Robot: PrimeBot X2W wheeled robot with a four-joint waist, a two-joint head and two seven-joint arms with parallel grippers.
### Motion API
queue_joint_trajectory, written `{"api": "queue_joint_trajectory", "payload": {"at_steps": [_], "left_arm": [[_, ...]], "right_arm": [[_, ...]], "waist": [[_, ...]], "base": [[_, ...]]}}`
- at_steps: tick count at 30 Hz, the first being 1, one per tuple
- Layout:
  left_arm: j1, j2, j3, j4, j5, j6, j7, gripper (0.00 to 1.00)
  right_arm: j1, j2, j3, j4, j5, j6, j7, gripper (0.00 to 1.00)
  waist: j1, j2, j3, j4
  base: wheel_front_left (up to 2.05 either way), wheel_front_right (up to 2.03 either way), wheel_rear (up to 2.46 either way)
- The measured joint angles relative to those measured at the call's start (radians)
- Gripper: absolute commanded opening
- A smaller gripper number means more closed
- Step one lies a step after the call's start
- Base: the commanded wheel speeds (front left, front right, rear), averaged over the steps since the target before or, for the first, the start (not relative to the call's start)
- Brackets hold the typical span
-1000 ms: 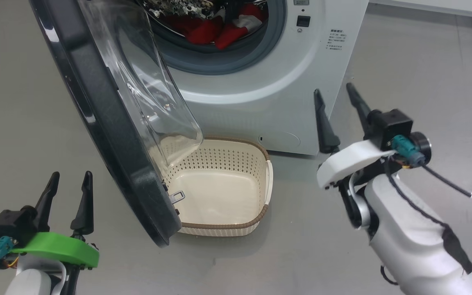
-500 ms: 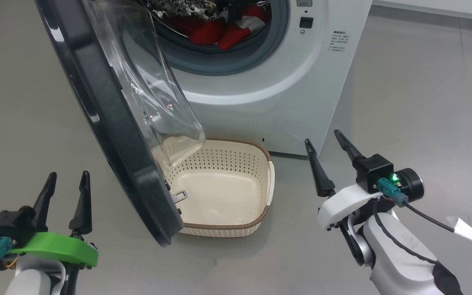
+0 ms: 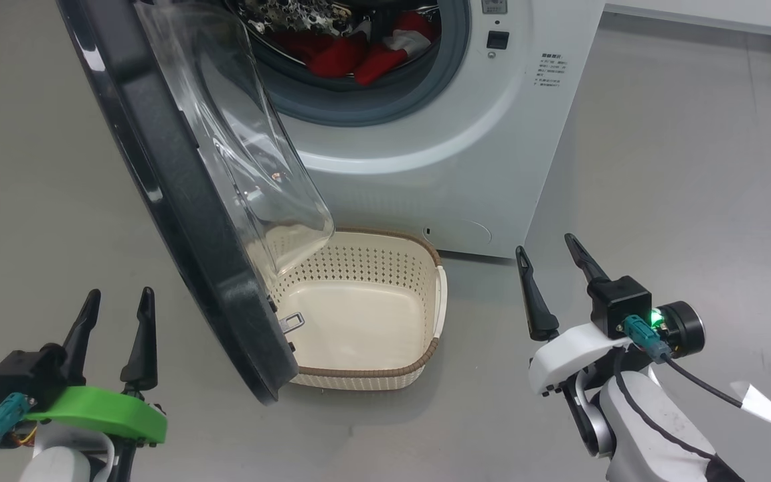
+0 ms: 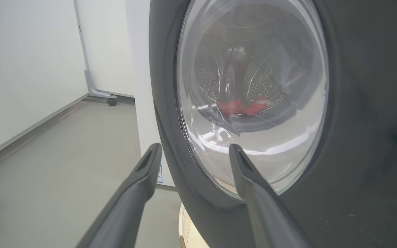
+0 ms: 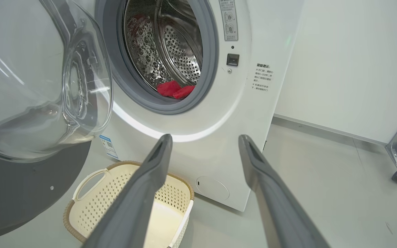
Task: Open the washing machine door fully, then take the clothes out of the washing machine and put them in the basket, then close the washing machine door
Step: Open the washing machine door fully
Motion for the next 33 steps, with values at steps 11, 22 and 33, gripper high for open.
{"api": "queue_joint_trajectory", "payload": {"at_steps": [11, 22, 33], "left_arm": [[0.001, -0.001, -0.004, 0.001, 0.009, 0.000, 0.000, 1.00], [0.005, -0.004, -0.012, 0.001, 0.012, 0.000, 0.000, 0.00], [-0.006, -0.021, 0.069, -0.126, 0.013, 0.000, 0.000, 0.00]], "right_arm": [[0.037, 0.013, -0.034, -0.019, -0.043, 0.000, 0.000, 1.00], [0.061, 0.015, -0.051, -0.034, -0.065, 0.000, 0.000, 1.00], [0.079, 0.017, -0.059, -0.057, -0.067, 0.000, 0.000, 1.00]], "waist": [[0.0000, 0.0000, -0.011, 0.002], [0.0000, 0.0000, -0.020, 0.003], [0.0000, 0.0000, -0.021, 0.006]], "base": [[0.00, 0.00, 0.00], [0.00, 0.00, 0.00], [0.00, 0.00, 0.00]]}}
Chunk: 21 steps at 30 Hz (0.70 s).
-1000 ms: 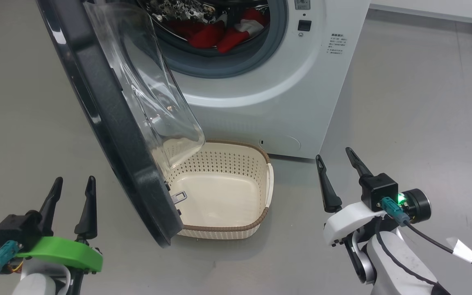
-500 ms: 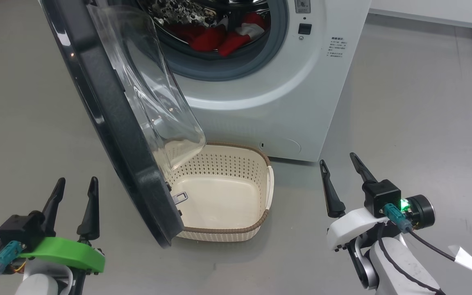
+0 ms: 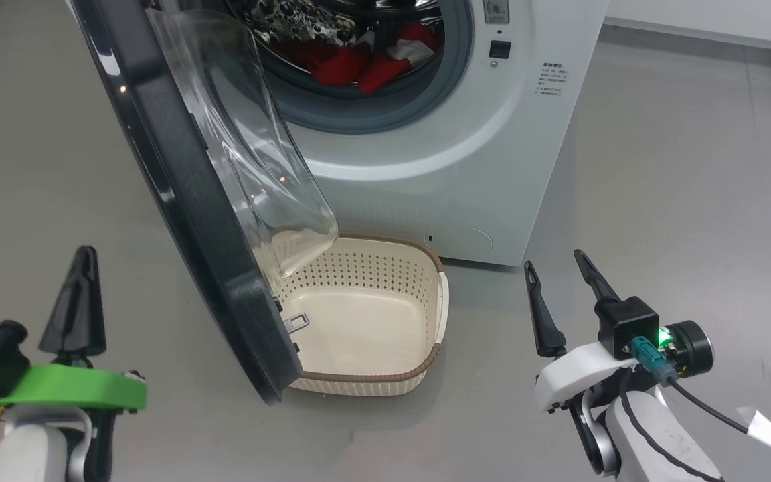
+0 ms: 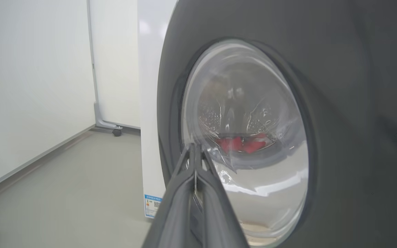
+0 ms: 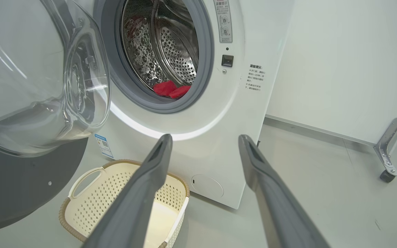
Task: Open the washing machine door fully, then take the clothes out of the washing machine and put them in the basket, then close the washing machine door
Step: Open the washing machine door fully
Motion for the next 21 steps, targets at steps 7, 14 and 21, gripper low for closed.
{"api": "queue_joint_trajectory", "payload": {"at_steps": [7, 14, 21], "left_arm": [[-0.067, -0.014, 0.072, -0.201, -0.007, 0.000, -0.005, 0.00], [-0.128, -0.024, 0.000, -0.441, -0.017, 0.000, -0.006, 0.00], [-0.125, -0.011, -0.261, -0.583, -0.042, 0.000, -0.006, 0.00]], "right_arm": [[0.012, 0.000, 0.001, -0.011, 0.010, 0.000, 0.000, 1.00], [0.018, 0.001, 0.007, -0.015, 0.011, 0.000, 0.000, 1.00], [0.018, 0.001, 0.017, -0.015, 0.029, 0.000, 0.000, 1.00]], "waist": [[0.0000, -0.0001, 0.002, 0.008], [0.0000, 0.0000, 0.004, 0.015], [0.0000, 0.0000, 0.003, 0.019]], "base": [[0.00, 0.00, 0.00], [0.00, 0.00, 0.00], [0.00, 0.00, 0.00]]}}
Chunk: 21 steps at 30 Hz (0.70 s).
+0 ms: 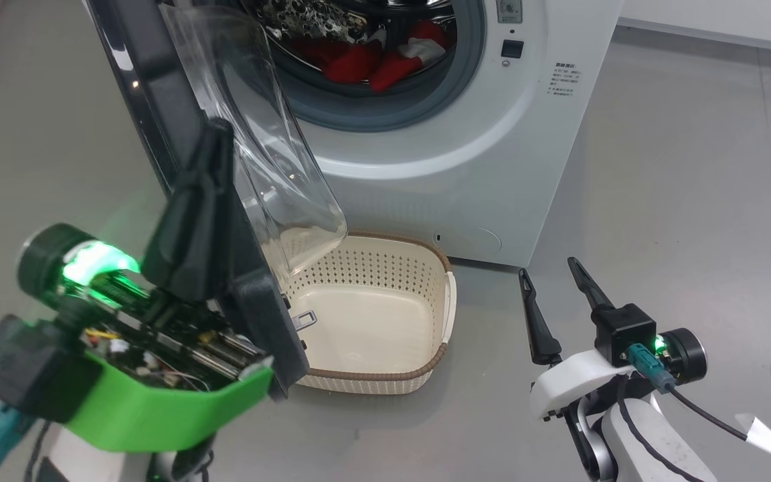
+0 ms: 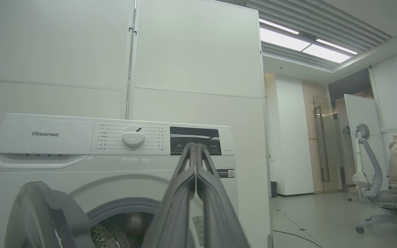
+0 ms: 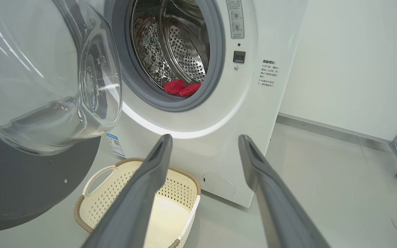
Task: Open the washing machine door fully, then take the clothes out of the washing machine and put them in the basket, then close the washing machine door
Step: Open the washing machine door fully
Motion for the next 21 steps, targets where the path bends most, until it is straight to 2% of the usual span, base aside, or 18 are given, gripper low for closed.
{"api": "queue_joint_trajectory", "payload": {"at_steps": [7, 12, 15, 21], "left_arm": [[0.064, 0.040, -0.249, -0.016, -0.031, 0.000, 0.000, 0.00], [0.103, 0.105, -0.386, 0.032, -0.036, 0.000, 0.000, 0.00], [0.125, 0.132, -0.415, 0.074, -0.036, 0.000, 0.000, 0.00], [0.157, 0.144, -0.391, 0.173, -0.035, 0.000, 0.001, 0.00]], "right_arm": [[0.000, 0.000, 0.018, -0.004, 0.007, 0.000, 0.000, 1.00], [0.001, 0.000, 0.025, -0.004, 0.009, 0.000, 0.000, 1.00], [0.001, 0.000, 0.040, -0.004, 0.018, 0.000, 0.000, 1.00], [0.001, 0.000, 0.044, -0.003, 0.021, 0.000, 0.000, 1.00]], "waist": [[0.0000, 0.0000, 0.000, 0.003], [0.0000, 0.0000, 0.003, 0.003], [0.0000, 0.0000, 0.005, 0.002], [0.0000, 0.0000, 0.010, 0.000]], "base": [[0.00, 0.00, 0.00], [0.00, 0.00, 0.00], [0.00, 0.00, 0.00], [0.00, 0.00, 0.00]]}}
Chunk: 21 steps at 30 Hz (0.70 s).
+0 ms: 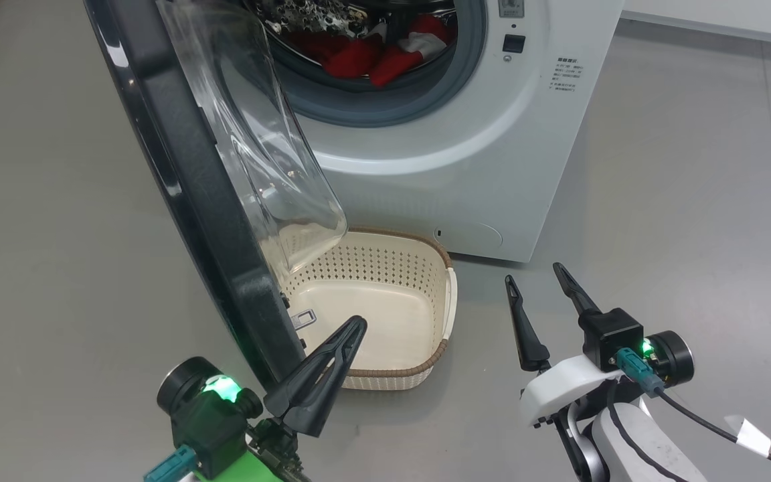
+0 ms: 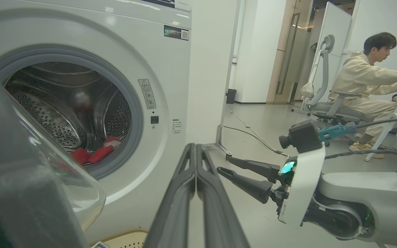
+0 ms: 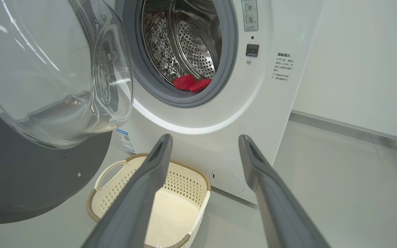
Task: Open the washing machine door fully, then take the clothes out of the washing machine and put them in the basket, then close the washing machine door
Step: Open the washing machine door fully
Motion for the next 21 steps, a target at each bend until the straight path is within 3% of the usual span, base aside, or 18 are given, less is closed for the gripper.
{"api": "queue_joint_trajectory", "payload": {"at_steps": [10, 21], "left_arm": [[0.020, -0.016, 0.077, 0.141, -0.016, 0.001, 0.000, 0.00], [0.005, -0.062, 0.098, 0.222, -0.051, 0.001, 0.000, 0.00]], "right_arm": [[0.000, 0.000, 0.017, 0.007, 0.000, 0.000, 0.000, 1.00], [-0.001, 0.000, 0.005, 0.023, 0.005, 0.000, 0.000, 1.00]], "waist": [[0.0000, 0.0000, 0.023, -0.008], [0.0000, 0.0000, 0.030, -0.009]], "base": [[0.00, 0.00, 0.00], [0.00, 0.00, 0.00]]}}
